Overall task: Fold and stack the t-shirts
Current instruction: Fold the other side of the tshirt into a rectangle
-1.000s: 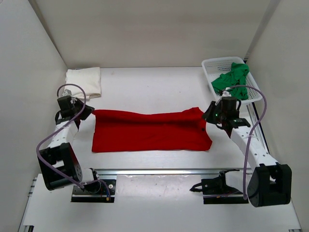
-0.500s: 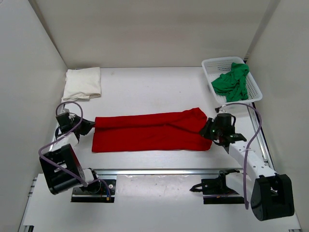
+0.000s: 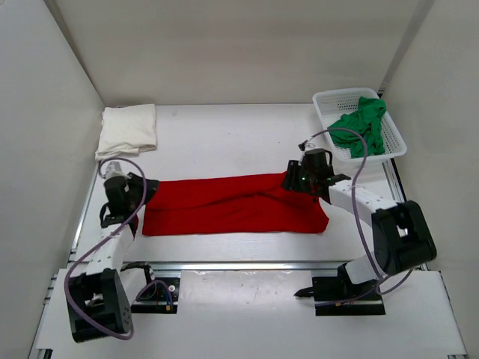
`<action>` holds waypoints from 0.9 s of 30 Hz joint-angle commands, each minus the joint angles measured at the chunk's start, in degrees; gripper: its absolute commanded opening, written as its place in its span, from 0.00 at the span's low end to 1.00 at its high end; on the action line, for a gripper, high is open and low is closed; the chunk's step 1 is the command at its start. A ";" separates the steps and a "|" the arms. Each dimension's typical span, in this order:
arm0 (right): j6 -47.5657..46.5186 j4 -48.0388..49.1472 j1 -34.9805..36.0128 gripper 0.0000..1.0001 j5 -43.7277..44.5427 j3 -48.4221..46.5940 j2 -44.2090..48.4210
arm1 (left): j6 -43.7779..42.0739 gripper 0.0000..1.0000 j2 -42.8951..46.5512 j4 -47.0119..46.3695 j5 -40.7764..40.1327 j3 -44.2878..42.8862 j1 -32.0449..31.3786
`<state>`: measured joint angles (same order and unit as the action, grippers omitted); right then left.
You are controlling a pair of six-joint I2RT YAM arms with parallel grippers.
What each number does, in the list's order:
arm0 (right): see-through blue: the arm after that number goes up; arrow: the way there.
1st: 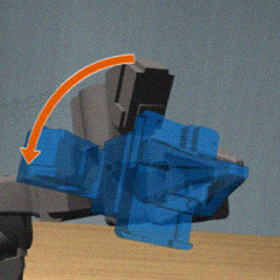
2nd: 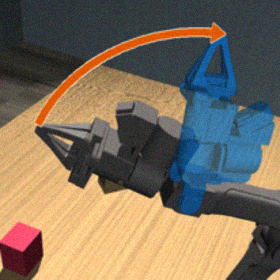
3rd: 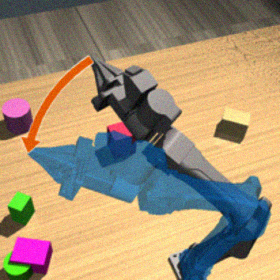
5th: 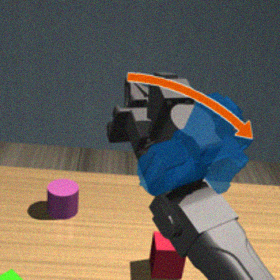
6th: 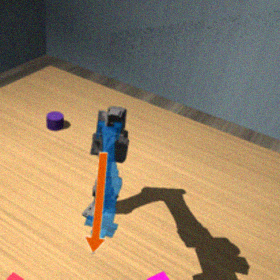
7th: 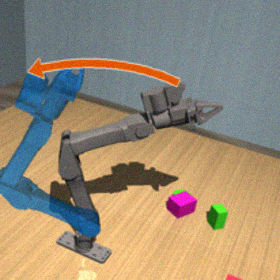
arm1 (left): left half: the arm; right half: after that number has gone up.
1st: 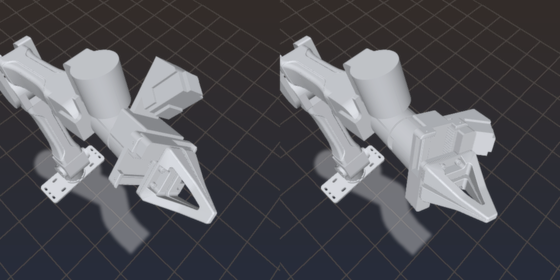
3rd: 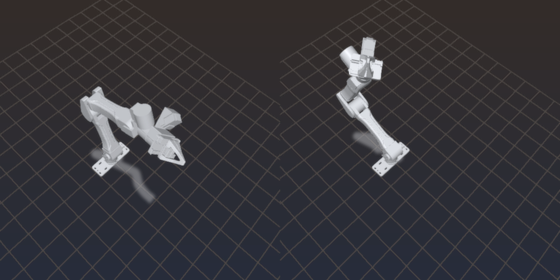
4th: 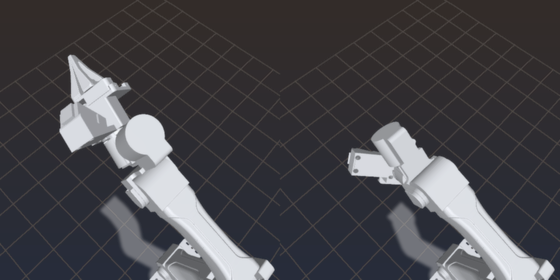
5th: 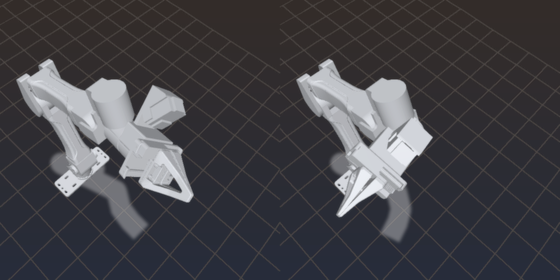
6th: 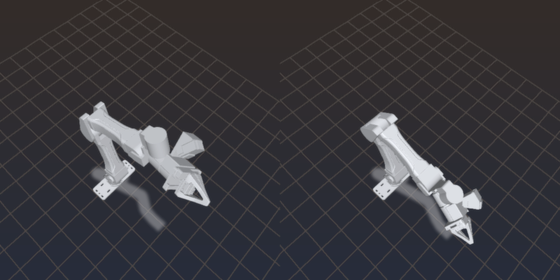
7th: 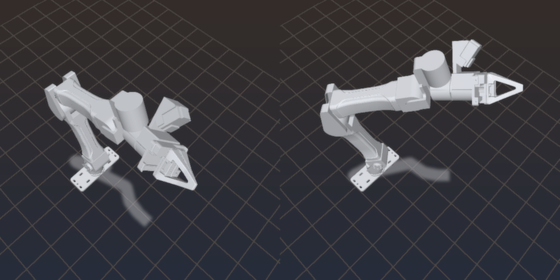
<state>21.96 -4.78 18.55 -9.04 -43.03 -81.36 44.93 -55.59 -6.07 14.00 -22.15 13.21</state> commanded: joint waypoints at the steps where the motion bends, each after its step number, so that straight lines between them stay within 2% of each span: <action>1: -2.79 4.16 3.24 0.39 1.30 -5.83 -4.76 | -2.12 0.27 -3.20 -1.92 -2.93 -1.58 -7.83; 6: -3.41 3.55 5.54 0.44 2.36 -9.88 -10.91 | -1.78 0.26 -9.87 -4.56 -3.28 -2.63 -23.37; 9: -3.50 3.63 6.33 0.44 4.55 -12.07 -13.90 | -1.25 0.25 -12.60 -6.58 -4.15 -1.50 -29.54; 15: -5.26 2.58 6.50 0.44 8.06 -14.98 -17.77 | -0.37 0.24 -13.40 -9.40 -2.23 0.88 -33.16; 17: -5.17 2.32 7.03 0.32 7.98 -15.25 -18.40 | 0.07 0.24 -12.79 -10.54 -2.83 2.11 -33.16; 19: -4.56 1.27 7.91 0.12 8.85 -14.11 -17.52 | 0.25 0.25 -11.91 -10.98 -3.10 3.43 -33.95; 20: -4.03 0.83 8.61 0.10 8.77 -13.76 -16.30 | 0.34 0.24 -11.91 -11.07 -3.36 3.78 -34.04; 22: -2.54 0.47 10.71 0.04 14.55 -10.69 -13.58 | 0.42 0.25 -11.99 -12.04 -2.66 4.22 -34.04; 23: -0.18 -2.05 14.46 0.02 20.14 -7.54 -8.16 | 1.29 0.25 -12.69 -13.17 -2.31 4.66 -34.22; 27: 0.98 -5.32 15.99 0.00 21.16 -5.32 -3.21 | 1.65 0.25 -13.75 -15.20 -2.05 4.57 -35.71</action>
<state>20.34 -7.88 32.77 6.72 -49.47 -90.87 45.82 -68.99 -17.47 11.35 -18.11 -21.21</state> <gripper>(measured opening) 0.005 0.248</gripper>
